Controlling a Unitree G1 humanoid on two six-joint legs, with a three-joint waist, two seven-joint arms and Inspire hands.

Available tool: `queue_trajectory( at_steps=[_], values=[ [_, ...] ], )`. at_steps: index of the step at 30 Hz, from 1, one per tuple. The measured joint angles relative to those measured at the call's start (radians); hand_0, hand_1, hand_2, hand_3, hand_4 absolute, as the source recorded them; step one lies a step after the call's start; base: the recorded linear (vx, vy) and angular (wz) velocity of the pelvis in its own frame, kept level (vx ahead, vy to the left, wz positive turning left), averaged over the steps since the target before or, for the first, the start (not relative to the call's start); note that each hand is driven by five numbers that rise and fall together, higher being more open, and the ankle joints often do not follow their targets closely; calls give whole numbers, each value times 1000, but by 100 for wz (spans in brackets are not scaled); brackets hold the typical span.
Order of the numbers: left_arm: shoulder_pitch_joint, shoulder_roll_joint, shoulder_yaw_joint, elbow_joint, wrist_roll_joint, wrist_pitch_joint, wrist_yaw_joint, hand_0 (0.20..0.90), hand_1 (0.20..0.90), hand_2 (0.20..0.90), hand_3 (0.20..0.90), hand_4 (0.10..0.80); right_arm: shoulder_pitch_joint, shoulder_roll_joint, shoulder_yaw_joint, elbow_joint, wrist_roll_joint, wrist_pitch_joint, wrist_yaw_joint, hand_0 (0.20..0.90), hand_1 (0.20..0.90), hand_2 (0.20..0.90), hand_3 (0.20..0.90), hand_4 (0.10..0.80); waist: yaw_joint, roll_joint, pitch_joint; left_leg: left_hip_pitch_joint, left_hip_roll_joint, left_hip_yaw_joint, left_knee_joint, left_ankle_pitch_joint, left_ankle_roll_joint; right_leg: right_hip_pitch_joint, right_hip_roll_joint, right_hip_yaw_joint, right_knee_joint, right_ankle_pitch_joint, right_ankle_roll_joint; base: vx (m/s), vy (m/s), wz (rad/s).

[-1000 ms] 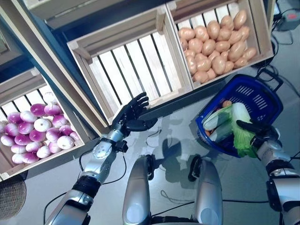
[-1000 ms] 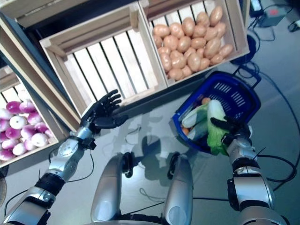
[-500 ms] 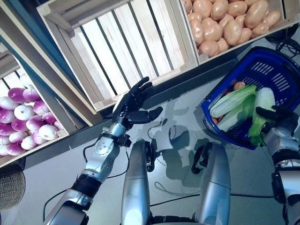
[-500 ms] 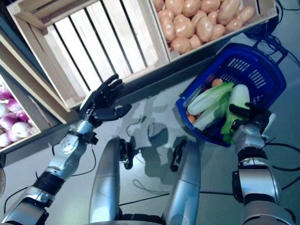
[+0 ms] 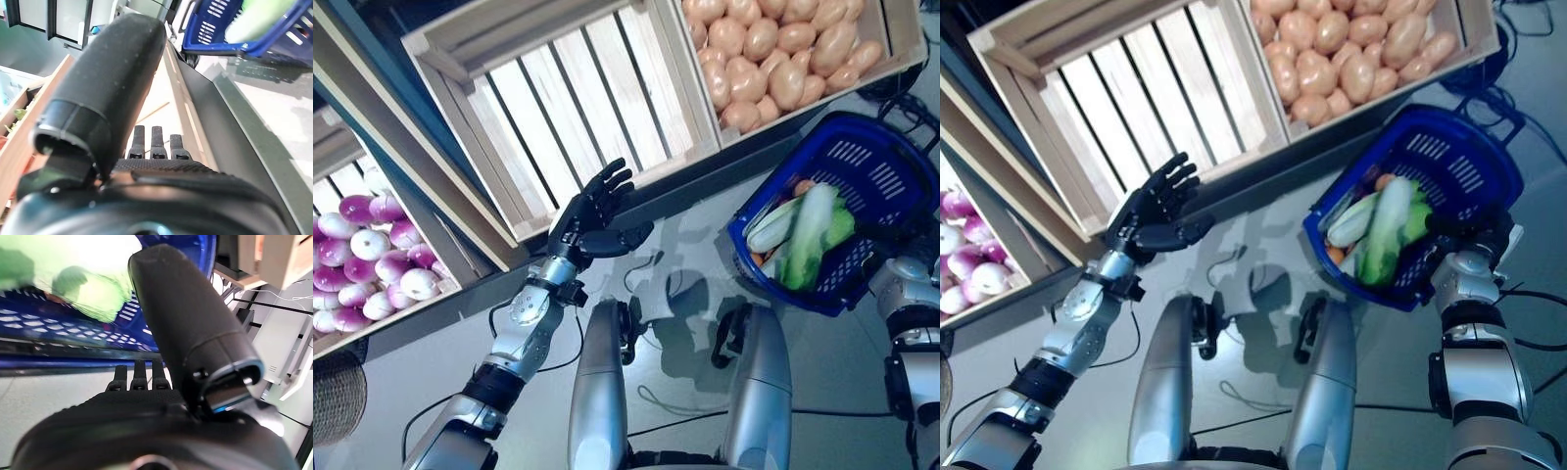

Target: Put vegetables into the basket

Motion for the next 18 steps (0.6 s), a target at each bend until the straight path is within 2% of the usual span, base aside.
queue_trajectory(
  at_steps=[4, 13, 14, 15, 18],
  values=[
    [-3, 2, 2, 0, -10, 1, -17, 900, 900, 900, 900, 800, 5, -4, -3, -2, 0, 0, 36, 900, 900, 900, 900, 800, 2, -1, -1, 127, 14, 34, -149, 34, -7, 119, 16, -24, -146, 45, 7, 55, -7, -13],
    [-18, 4, 9, 20, -9, 4, -51, 900, 900, 900, 900, 800, 14, -11, -5, -1, 49, -8, 134, 900, 900, 900, 900, 800, 13, -8, -12, 390, 14, 71, -435, 108, -13, 380, 44, -82, -421, 114, 20, 103, -13, -3],
    [-16, -6, 7, 54, -5, 12, -63, 900, 900, 900, 900, 800, 44, 9, -8, -4, 67, -23, 148, 900, 900, 900, 900, 800, 21, -10, -27, 454, 14, 77, -504, 130, -19, 438, 57, -88, -487, 139, 24, 138, -17, -4],
    [8, -11, 2, 80, -2, 15, -64, 900, 900, 900, 900, 800, 94, 41, -2, -7, 79, -41, 158, 900, 900, 900, 900, 800, 20, -18, -101, 468, 14, 81, -562, 145, -20, 459, 64, -106, -545, 150, 26, 165, -15, -3],
    [17, -16, 3, 131, 73, 18, -60, 900, 900, 900, 900, 800, 188, 122, 5, -38, 79, -49, 168, 900, 900, 900, 900, 800, 26, -47, -168, 599, 11, 103, -729, 205, -27, 572, 95, -117, -695, 204, 29, 179, 8, -8]
  ],
)
